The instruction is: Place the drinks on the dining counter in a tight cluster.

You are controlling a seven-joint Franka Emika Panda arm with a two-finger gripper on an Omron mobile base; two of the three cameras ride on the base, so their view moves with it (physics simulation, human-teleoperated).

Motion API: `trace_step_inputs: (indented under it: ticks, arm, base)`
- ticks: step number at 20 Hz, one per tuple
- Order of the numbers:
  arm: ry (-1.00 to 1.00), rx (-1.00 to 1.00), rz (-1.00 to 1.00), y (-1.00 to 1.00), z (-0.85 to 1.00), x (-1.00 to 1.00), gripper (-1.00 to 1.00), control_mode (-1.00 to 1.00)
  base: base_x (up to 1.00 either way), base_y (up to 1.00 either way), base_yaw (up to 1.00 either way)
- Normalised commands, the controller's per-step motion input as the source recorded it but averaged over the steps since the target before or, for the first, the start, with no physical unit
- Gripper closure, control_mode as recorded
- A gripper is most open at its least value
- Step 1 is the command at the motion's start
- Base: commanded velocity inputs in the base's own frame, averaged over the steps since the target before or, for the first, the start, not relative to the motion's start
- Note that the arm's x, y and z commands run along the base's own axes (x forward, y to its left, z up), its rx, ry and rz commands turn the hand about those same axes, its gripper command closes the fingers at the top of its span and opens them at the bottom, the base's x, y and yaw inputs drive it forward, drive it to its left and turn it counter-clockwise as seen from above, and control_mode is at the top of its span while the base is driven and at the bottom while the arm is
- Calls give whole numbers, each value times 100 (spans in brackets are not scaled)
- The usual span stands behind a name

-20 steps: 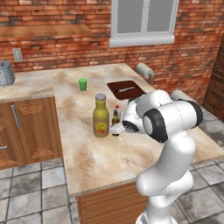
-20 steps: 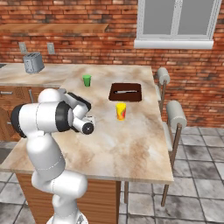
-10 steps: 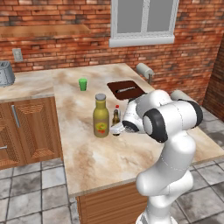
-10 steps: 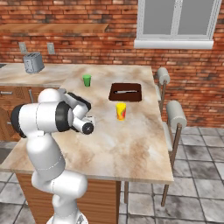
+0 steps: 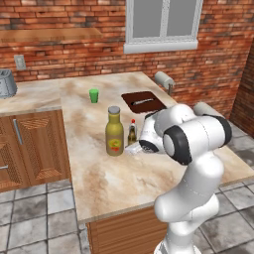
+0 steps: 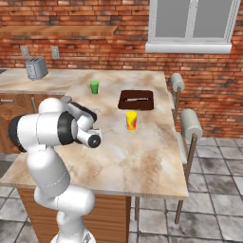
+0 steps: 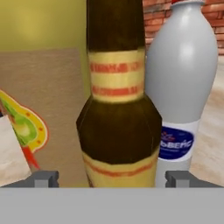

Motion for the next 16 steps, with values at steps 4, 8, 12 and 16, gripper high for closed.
trace_step_inputs:
  ticks: [4,8,12,16]
  arm:
    - [2,0,0,0,0,-4,-100,-100]
    - [0,0,-3,-20,0,-2,-100,-100]
    - [-1,6,-9,-38,0,-32,-100,-100]
    - [-12,9,-2,-19,2,-63,-100,-100]
  base:
    - [0,0,0]
    - [0,0,0]
    - [0,0,0]
    - [0,0,0]
